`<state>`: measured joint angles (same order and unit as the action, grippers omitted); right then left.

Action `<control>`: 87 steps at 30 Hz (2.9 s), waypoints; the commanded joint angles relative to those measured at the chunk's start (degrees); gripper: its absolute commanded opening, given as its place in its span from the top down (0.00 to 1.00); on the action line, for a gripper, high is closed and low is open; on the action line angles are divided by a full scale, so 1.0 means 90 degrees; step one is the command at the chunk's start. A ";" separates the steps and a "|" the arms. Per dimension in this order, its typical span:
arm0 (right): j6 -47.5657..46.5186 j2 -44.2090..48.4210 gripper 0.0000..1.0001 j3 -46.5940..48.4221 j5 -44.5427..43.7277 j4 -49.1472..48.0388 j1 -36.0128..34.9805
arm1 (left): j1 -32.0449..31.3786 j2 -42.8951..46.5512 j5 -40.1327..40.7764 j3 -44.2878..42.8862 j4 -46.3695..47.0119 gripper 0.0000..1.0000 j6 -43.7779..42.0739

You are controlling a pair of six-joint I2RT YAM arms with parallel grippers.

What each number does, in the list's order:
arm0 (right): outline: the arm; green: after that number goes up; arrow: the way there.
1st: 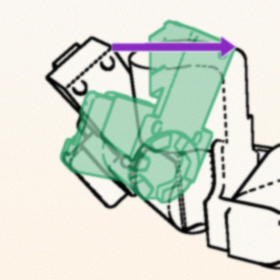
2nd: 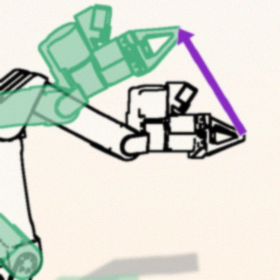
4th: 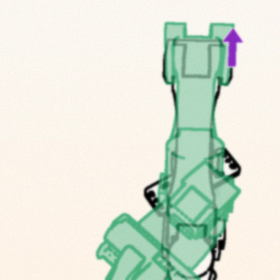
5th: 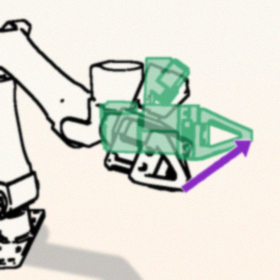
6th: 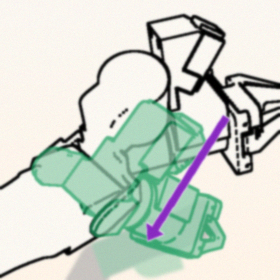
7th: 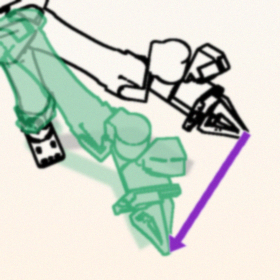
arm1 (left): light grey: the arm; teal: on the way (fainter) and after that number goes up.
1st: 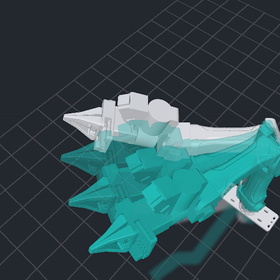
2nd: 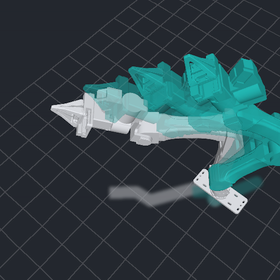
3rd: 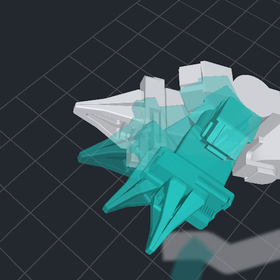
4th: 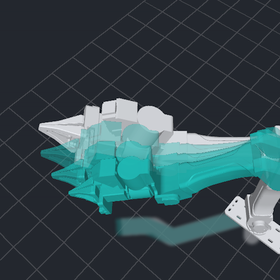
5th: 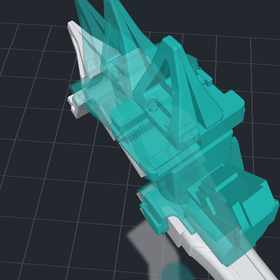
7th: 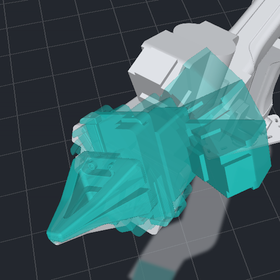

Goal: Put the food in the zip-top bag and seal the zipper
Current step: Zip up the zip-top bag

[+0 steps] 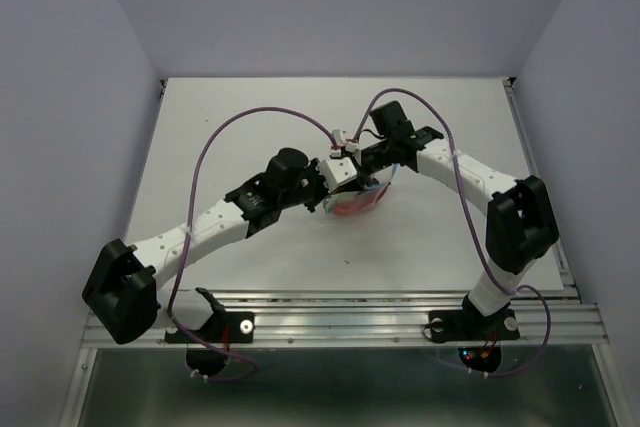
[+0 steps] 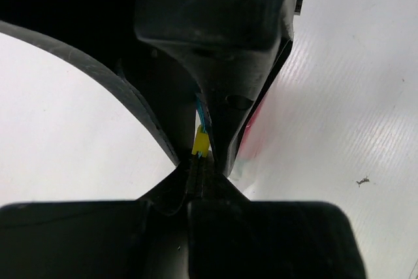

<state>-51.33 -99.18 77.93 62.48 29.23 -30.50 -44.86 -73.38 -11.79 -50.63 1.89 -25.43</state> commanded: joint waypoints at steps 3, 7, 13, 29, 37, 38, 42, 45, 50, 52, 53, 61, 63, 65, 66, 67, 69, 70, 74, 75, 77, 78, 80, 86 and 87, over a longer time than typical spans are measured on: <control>-0.0126 -0.0064 0.80 0.0042 0.0129 -0.0221 -0.0107 | -0.0025 -0.0010 -0.0233 -0.0185 0.0503 1.00 0.0207; -0.0136 -0.0016 0.90 0.0033 -0.0046 -0.0221 -0.0107 | -0.0025 -0.0088 0.0059 -0.0058 0.0522 1.00 0.0598; -0.0243 0.0170 0.89 -0.0036 -0.0457 -0.0133 -0.0107 | -0.0035 0.0048 0.0129 0.0284 0.0493 1.00 0.0736; -0.0605 0.0238 0.52 0.0159 -0.0038 0.0492 -0.0107 | -0.0035 -0.0069 -0.0164 0.0010 0.0288 1.00 0.0589; -0.0468 0.0267 0.52 0.0296 -0.0135 0.0492 -0.0107 | -0.0035 -0.0157 -0.0086 0.0010 0.0249 1.00 0.0540; -0.0468 0.0277 0.51 0.0277 -0.0184 0.0492 -0.0107 | -0.0035 -0.0157 -0.0086 0.0010 0.0239 1.00 0.0550; -0.0439 0.0394 0.48 0.0218 -0.0331 0.0492 -0.0107 | -0.0035 -0.0166 -0.0067 0.0020 0.0239 1.00 0.0541; -0.0429 0.0482 0.48 0.0198 -0.0301 0.0502 -0.0107 | -0.0035 -0.0196 -0.0057 0.0001 0.0229 1.00 0.0540; -0.0371 0.0463 0.50 0.0218 -0.0282 0.0492 -0.0107 | -0.0035 -0.0215 -0.0116 -0.0019 0.0229 1.00 0.0550; -0.0303 0.0453 0.53 0.0286 -0.0330 0.0482 -0.0107 | -0.0035 -0.0235 -0.0116 -0.0009 0.0229 1.00 0.0541; -0.0273 0.0443 0.54 0.0315 -0.0360 0.0482 -0.0107 | -0.0035 -0.0244 -0.0116 -0.0009 0.0229 1.00 0.0550; -0.0312 0.0366 0.57 0.0257 -0.0633 0.0492 -0.0107 | -0.0035 -0.0176 -0.0096 -0.0038 0.0278 1.00 0.0531; -0.0312 0.0346 0.61 0.0247 -0.0682 0.0502 -0.0107 | -0.0035 -0.0137 -0.0096 -0.0019 0.0298 1.00 0.0531; -0.0322 0.0336 0.67 0.0247 -0.0741 0.0502 -0.0107 | -0.0035 -0.0118 -0.0086 0.0001 0.0308 1.00 0.0540; -0.0312 0.0307 0.74 0.0276 -0.0838 0.0492 -0.0107 | -0.0035 -0.0108 -0.0038 0.0010 0.0317 1.00 0.0560; -0.0293 0.0287 0.78 0.0296 -0.0877 0.0492 -0.0107 | -0.0035 -0.0108 -0.0008 0.0020 0.0317 1.00 0.0560; -0.0254 0.0287 0.93 0.0325 -0.0965 0.0492 -0.0107 | -0.0035 -0.0079 0.0011 0.0040 0.0317 1.00 0.0570; -0.0254 0.0287 0.99 0.0335 -0.0975 0.0492 -0.0107 | -0.0035 -0.0069 0.0040 0.0059 0.0337 1.00 0.0589; -0.0273 0.0297 0.99 0.0325 -0.0975 0.0492 -0.0107 | -0.0035 -0.0040 0.0206 0.0089 0.0385 1.00 0.0725; -0.0283 0.0287 0.99 0.0325 -0.1062 0.0492 -0.0107 | -0.0035 -0.0030 0.0400 0.0108 0.0405 1.00 0.0784; -0.0302 0.0316 0.99 0.0296 -0.1335 0.0492 -0.0107 | -0.0035 -0.0001 0.0645 0.0137 0.0405 1.00 0.1018; -0.0302 0.0336 0.99 0.0286 -0.1433 0.0502 -0.0107 | -0.0035 0.0000 0.0743 0.0166 0.0405 1.00 0.1077; -0.0332 0.0452 0.99 0.0228 -0.1619 0.0502 -0.0107 | -0.0035 0.0077 0.0939 0.0322 0.0434 1.00 0.1165; -0.0352 0.0717 0.99 0.0091 -0.2215 0.0531 -0.0029 | -0.0015 0.0292 0.1242 0.0713 0.0581 1.00 0.1449; -0.0332 0.0726 0.99 0.0110 -0.2244 0.0550 0.0058 | 0.0004 0.0331 0.1242 0.0762 0.0620 1.00 0.1478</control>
<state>-50.54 -96.33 78.26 49.60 34.52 -31.00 -46.15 -73.34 -5.39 -45.71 8.03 -17.58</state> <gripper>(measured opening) 0.066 0.025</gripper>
